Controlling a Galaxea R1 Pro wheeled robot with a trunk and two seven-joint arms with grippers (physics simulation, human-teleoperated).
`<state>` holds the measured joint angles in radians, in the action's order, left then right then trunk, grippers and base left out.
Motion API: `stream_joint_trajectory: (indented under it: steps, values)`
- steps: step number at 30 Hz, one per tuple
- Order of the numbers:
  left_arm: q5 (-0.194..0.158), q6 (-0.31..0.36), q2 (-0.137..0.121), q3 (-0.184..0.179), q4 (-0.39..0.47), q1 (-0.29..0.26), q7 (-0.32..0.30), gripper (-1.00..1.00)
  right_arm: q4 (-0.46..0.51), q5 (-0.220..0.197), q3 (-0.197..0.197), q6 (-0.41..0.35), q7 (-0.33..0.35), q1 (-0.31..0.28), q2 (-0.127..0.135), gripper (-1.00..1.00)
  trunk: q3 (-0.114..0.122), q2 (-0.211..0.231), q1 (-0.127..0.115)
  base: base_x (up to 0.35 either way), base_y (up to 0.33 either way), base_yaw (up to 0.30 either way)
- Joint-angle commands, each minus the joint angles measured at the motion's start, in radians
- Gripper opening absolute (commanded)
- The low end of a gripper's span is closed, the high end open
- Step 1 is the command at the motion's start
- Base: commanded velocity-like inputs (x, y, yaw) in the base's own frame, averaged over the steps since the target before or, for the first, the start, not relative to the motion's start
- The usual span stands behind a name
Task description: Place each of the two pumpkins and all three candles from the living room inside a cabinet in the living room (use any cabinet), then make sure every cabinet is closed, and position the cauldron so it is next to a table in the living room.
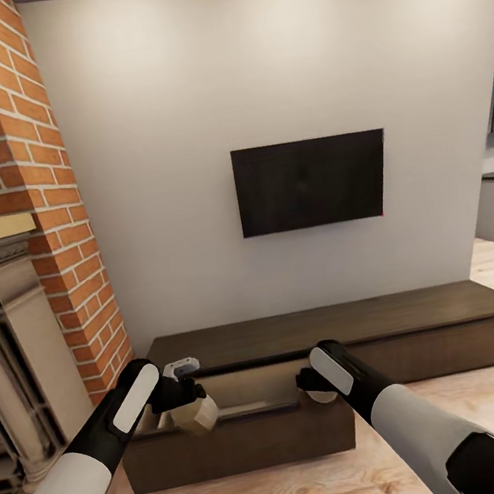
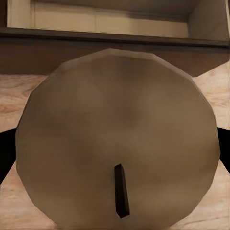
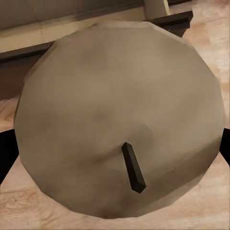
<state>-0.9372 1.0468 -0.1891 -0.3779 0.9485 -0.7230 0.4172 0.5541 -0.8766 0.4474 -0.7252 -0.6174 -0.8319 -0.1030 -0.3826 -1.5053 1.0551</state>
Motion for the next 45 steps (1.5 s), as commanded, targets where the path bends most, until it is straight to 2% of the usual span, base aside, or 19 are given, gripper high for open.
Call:
stream_joint_trajectory:
  steps: [1, 9, 45]
  values:
    - [-0.011, 0.000, -0.001, -0.004, 0.001, -0.001, 0.009, -1.00, 0.001, -0.013, 0.005, 0.002, -0.010, -0.001, 0.000, -1.00, -0.001, -0.001, 0.001, 0.324, 0.000, 0.000]
    - [-0.011, 0.000, -0.001, -0.004, 0.002, -0.001, 0.009, -1.00, 0.001, -0.012, 0.005, 0.003, -0.010, -0.001, 0.000, -1.00, -0.001, -0.001, 0.001, 0.313, 0.000, 0.000]
    - [-0.011, 0.000, -0.001, -0.004, 0.002, -0.001, 0.009, -1.00, 0.002, -0.012, 0.007, 0.003, -0.010, -0.001, 0.000, -1.00, -0.001, -0.001, 0.001, 0.182, 0.000, 0.000]
